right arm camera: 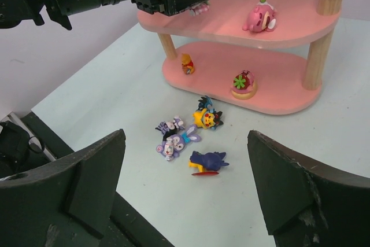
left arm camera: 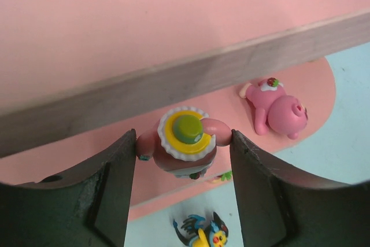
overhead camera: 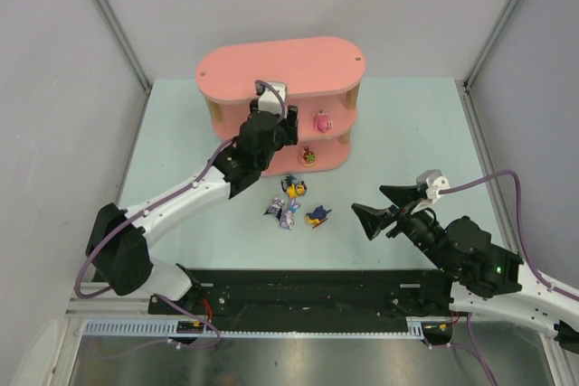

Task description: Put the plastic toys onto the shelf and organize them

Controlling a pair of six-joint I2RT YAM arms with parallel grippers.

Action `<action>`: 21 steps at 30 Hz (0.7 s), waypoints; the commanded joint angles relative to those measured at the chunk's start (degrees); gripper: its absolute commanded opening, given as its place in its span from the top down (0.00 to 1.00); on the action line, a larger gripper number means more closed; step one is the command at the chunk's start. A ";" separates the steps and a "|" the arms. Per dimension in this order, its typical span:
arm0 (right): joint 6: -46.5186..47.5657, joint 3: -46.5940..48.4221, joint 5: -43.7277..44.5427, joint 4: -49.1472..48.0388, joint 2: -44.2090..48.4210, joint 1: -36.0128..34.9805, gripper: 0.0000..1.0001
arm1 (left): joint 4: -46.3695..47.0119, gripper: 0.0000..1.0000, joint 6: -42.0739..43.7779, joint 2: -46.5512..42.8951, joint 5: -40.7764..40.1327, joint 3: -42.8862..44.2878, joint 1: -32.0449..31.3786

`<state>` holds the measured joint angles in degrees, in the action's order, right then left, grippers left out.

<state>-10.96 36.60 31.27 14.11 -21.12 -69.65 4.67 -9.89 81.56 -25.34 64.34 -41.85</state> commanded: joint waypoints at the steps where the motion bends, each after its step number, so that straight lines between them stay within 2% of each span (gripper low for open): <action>1: -0.55 1.37 1.52 0.48 0.73 0.12 0.09 | 5.35 1.00 2.42 1.23 -3.83 1.94 0.27; 21: -0.29 1.37 1.96 0.48 0.82 0.12 0.08 | 12.47 1.00 2.77 3.52 -7.97 -3.33 0.27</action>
<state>-10.96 36.60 32.14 15.20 -20.93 -69.63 12.21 -8.32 84.75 -32.29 62.70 -42.15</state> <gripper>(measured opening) 0.916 0.647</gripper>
